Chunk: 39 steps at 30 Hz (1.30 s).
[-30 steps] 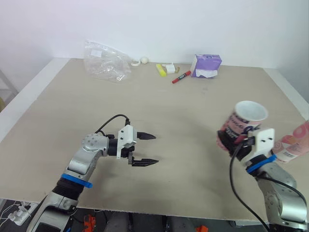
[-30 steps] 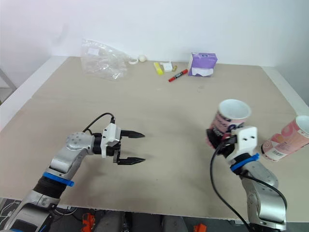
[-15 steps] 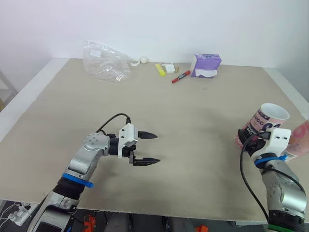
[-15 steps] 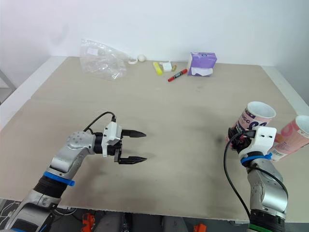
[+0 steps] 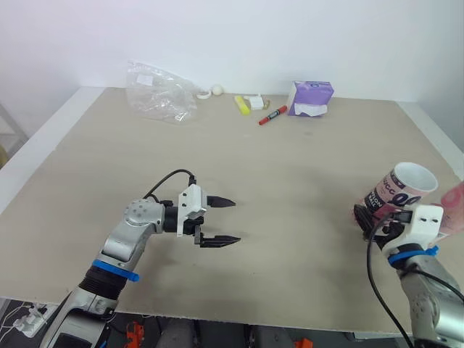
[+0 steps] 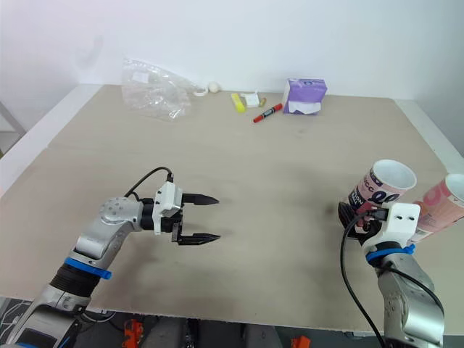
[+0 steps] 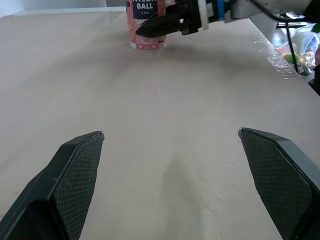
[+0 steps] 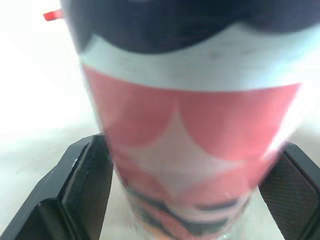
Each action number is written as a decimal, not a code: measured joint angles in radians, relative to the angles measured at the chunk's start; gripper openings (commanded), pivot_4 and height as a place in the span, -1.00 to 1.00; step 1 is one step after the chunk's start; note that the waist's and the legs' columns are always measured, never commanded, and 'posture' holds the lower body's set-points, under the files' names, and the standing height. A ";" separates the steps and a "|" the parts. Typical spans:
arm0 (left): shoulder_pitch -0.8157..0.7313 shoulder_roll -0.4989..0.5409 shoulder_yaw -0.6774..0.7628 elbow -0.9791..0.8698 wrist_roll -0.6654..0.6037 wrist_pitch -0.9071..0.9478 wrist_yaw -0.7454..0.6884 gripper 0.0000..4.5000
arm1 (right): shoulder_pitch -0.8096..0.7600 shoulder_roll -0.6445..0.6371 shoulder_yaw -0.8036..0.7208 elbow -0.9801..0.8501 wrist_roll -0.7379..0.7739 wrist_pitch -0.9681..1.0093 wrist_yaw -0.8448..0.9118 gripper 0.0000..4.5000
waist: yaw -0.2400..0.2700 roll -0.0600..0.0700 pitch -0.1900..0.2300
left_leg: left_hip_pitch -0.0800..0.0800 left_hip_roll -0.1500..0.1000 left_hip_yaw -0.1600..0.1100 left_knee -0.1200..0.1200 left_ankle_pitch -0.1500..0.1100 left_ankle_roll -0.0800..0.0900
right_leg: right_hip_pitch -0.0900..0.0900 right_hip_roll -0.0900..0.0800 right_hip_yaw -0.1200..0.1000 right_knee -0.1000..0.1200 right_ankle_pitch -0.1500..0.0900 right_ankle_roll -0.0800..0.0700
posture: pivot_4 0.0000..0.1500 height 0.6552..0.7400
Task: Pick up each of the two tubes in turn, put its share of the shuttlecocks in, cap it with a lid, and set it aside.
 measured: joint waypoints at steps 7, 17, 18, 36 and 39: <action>-0.007 -0.022 0.004 0.008 -0.023 0.023 0.008 1.00 | 0.144 0.000 -0.053 -0.148 0.054 0.039 0.002 0.96 | 0.001 0.000 0.000 | 0.000 0.000 0.000 0.000 0.000 0.000 | 0.000 0.000 0.000 0.000 0.000 0.000 | 1.00 1.00; -0.019 -0.042 0.005 0.027 -0.030 0.032 0.013 1.00 | 0.389 -0.019 -0.099 -0.222 0.063 -0.044 0.172 0.96 | 0.001 0.001 -0.001 | 0.000 0.000 -0.001 0.000 0.000 0.000 | 0.000 -0.001 -0.001 0.000 -0.001 0.000 | 1.00 1.00; -0.019 -0.040 0.006 0.032 -0.029 0.029 0.013 1.00 | 0.456 -0.043 -0.098 -0.238 0.066 -0.090 0.263 0.96 | 0.001 0.001 0.000 | 0.000 0.000 -0.001 0.000 0.000 0.000 | 0.000 -0.001 -0.001 0.000 -0.001 0.000 | 1.00 1.00; 0.083 -0.063 0.111 -0.045 -0.076 -0.030 0.126 1.00 | -0.027 -0.213 0.339 -0.079 -0.004 -0.216 0.631 0.96 | 0.004 -0.007 0.005 | 0.005 -0.002 -0.003 -0.001 -0.005 -0.004 | 0.002 -0.001 0.000 0.000 -0.003 -0.003 | 1.00 1.00; 0.107 -0.076 0.113 -0.081 -0.094 -0.025 0.138 1.00 | -0.069 -0.218 0.364 -0.021 -0.017 -0.237 0.659 0.96 | 0.004 -0.007 0.005 | 0.005 -0.004 -0.003 -0.001 -0.007 -0.002 | 0.003 -0.001 0.001 0.000 -0.004 -0.004 | 1.00 1.00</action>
